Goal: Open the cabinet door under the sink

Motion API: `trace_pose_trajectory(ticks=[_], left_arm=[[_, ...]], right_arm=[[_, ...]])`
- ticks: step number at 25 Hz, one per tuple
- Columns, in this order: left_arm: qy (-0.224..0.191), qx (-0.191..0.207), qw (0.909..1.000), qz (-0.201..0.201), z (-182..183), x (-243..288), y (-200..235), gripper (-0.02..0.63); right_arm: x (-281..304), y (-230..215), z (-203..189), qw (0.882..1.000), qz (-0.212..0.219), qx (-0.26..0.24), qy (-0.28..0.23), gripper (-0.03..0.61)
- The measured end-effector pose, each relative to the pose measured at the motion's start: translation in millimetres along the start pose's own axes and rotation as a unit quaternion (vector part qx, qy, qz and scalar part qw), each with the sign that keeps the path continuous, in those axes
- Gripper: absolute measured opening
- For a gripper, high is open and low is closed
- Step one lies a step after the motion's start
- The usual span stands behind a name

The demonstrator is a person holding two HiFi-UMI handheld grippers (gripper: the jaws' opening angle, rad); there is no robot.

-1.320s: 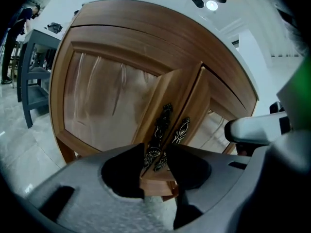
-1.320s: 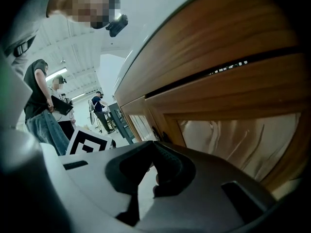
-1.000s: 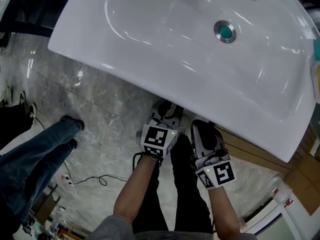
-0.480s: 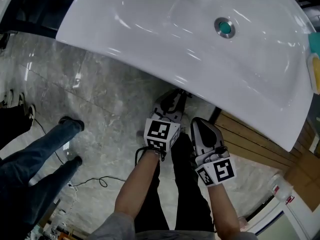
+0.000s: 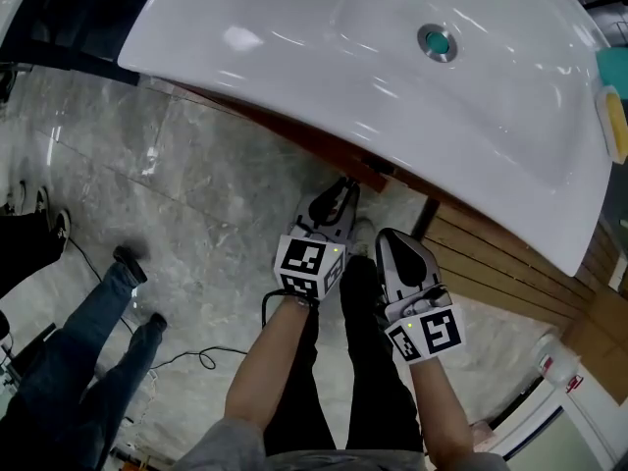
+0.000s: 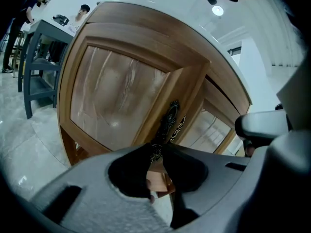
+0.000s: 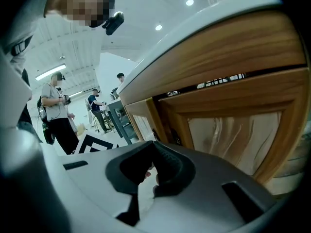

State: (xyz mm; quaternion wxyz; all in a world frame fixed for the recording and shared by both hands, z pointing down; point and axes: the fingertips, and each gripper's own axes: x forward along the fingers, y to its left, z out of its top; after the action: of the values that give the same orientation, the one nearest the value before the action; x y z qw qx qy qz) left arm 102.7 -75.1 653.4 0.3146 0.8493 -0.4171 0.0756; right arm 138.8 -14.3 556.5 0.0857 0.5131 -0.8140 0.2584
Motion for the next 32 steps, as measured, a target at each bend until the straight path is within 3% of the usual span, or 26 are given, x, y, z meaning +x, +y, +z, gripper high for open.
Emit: trace_pose_trajectory(ticks=[8, 19, 23, 32], left_arm=[[0.000, -0.008, 0.9998, -0.019, -5, -19, 3, 0.084], [0.011, 0.012, 0.9986, -0.049, -13, -49, 8, 0.083], [0.012, -0.003, 0.9981, -0.061, -17, -64, 13, 0.083], [0.013, -0.005, 0.9988, -0.048, -24, -92, 24, 0.081]], right_arm=[[-1, 15, 0, 1.000, -0.002, -0.009, 0.003, 0.009], [9, 42, -8, 1.000, 0.001, -0.015, 0.007, 0.009], [12, 51, -11, 1.000, 0.002, -0.017, 0.010, 0.009], [14, 66, -15, 1.000, 0.009, -0.019, 0.012, 0.009]])
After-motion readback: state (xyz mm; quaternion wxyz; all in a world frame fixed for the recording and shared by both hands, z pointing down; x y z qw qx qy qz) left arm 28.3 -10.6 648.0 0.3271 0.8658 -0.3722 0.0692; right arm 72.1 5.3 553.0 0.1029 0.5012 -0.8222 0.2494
